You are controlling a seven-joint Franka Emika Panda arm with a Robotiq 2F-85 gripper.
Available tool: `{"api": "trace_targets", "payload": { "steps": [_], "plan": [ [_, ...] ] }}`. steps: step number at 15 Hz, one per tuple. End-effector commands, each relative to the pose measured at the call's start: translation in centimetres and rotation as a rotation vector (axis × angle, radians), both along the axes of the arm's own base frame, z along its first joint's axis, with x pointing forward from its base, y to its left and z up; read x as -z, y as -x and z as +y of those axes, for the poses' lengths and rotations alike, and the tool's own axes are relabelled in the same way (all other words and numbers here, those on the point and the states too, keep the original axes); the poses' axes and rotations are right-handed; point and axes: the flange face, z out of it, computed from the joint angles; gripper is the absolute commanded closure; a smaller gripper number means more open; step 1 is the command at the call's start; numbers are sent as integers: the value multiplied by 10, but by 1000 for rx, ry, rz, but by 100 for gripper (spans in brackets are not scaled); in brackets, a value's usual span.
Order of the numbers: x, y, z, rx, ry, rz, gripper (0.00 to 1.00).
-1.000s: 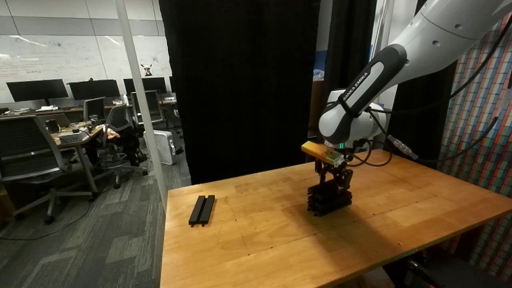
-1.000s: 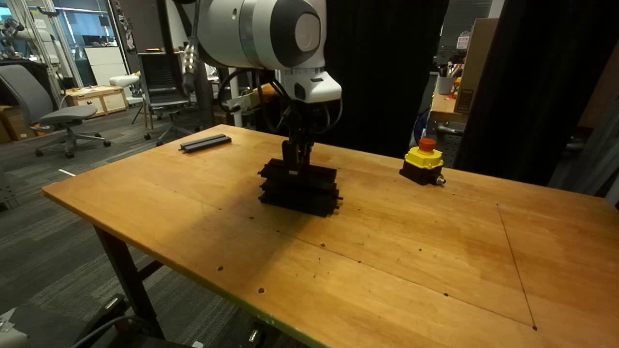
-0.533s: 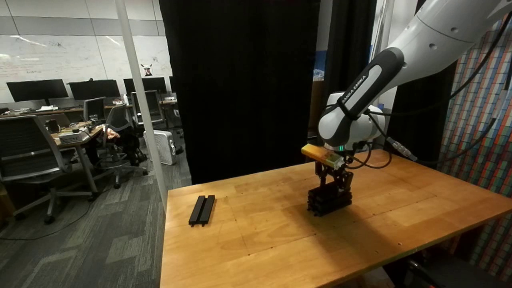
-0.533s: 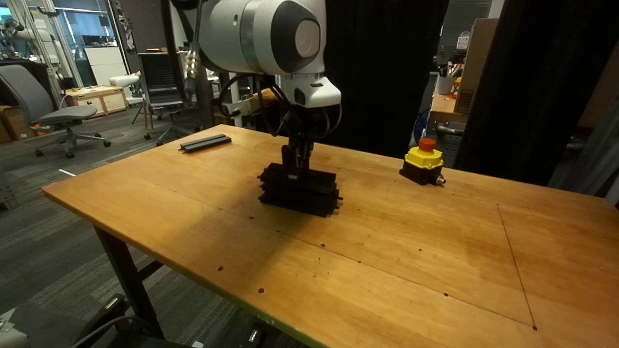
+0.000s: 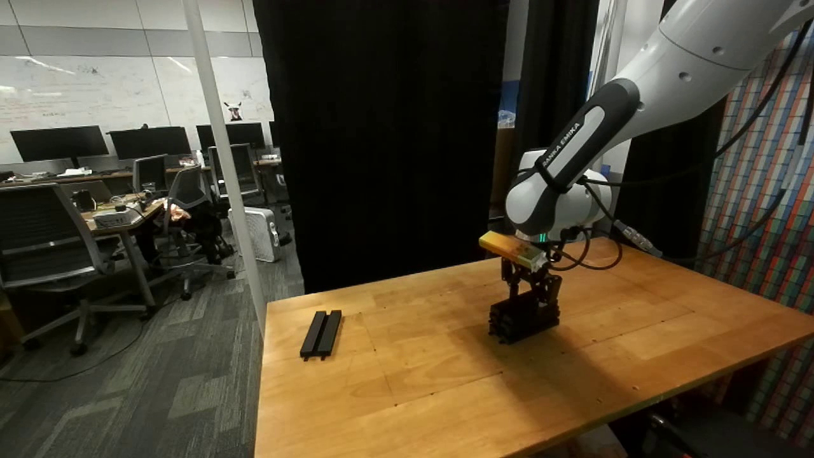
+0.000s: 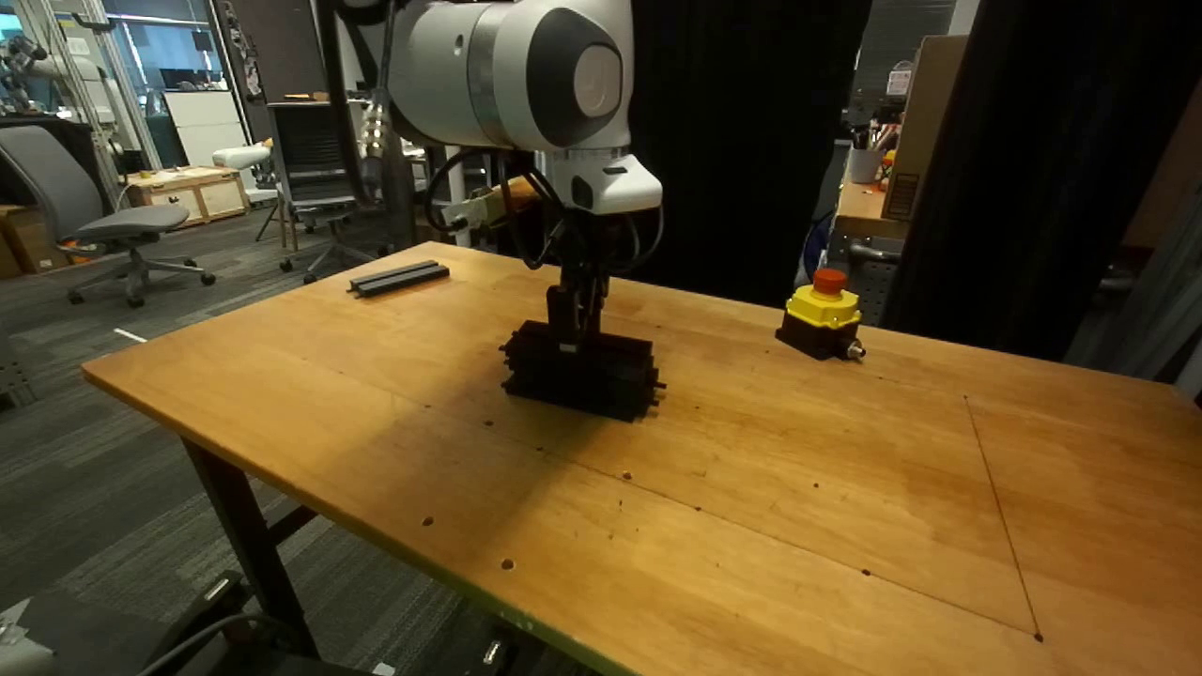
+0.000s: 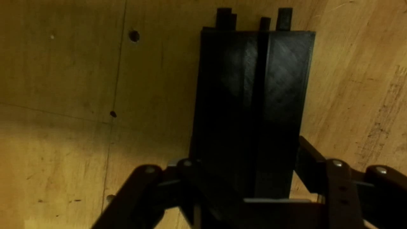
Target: Stack the black objects on the table
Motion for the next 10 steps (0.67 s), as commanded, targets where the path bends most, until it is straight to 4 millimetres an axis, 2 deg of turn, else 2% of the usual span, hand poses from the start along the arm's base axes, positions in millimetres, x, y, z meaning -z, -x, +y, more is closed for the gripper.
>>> {"api": "trace_targets", "payload": {
  "steps": [1,7,8,10],
  "plan": [
    [-4,-4,0,6,-10,-24,55],
    [-4,-3,0,13,-14,-26,55],
    [-4,-4,0,18,-15,-29,7],
    [-4,-4,1,21,-15,-30,2]
  ]
}}
